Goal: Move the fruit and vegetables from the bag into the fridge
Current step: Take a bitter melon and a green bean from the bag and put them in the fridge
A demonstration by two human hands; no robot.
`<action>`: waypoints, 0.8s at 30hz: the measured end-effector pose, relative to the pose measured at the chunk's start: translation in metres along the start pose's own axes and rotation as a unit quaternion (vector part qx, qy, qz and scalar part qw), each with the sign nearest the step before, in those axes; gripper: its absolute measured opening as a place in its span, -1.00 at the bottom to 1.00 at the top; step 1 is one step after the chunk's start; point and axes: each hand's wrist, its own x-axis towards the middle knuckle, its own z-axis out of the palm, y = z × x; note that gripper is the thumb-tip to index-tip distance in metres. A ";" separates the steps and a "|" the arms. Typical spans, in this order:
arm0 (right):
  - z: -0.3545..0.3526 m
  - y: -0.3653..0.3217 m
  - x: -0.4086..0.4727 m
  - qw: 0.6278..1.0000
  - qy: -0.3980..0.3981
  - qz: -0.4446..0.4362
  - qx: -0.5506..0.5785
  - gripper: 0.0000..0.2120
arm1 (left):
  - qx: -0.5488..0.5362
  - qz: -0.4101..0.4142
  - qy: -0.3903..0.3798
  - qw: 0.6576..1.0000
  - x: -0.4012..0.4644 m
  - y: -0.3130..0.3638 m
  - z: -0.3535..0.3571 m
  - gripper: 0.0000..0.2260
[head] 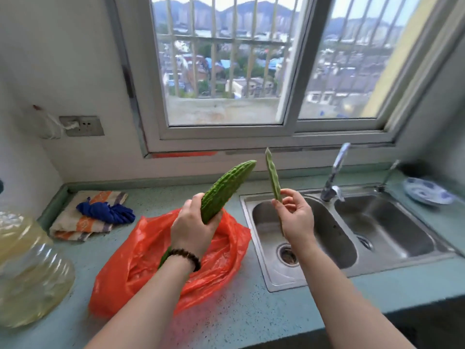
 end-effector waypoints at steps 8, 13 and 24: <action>-0.133 0.011 -0.129 0.976 0.184 0.080 -0.088 -0.85 | -0.117 0.117 -0.125 0.978 -0.073 0.110 0.043 -0.66; -0.223 0.020 -0.246 0.911 0.336 0.119 -0.206 -0.82 | -0.166 0.193 -0.261 0.931 -0.175 0.178 0.070 -0.67; -0.368 -0.019 -0.492 0.730 0.563 0.197 -0.333 -0.78 | -0.220 0.350 -0.443 0.795 -0.393 0.339 0.062 -0.65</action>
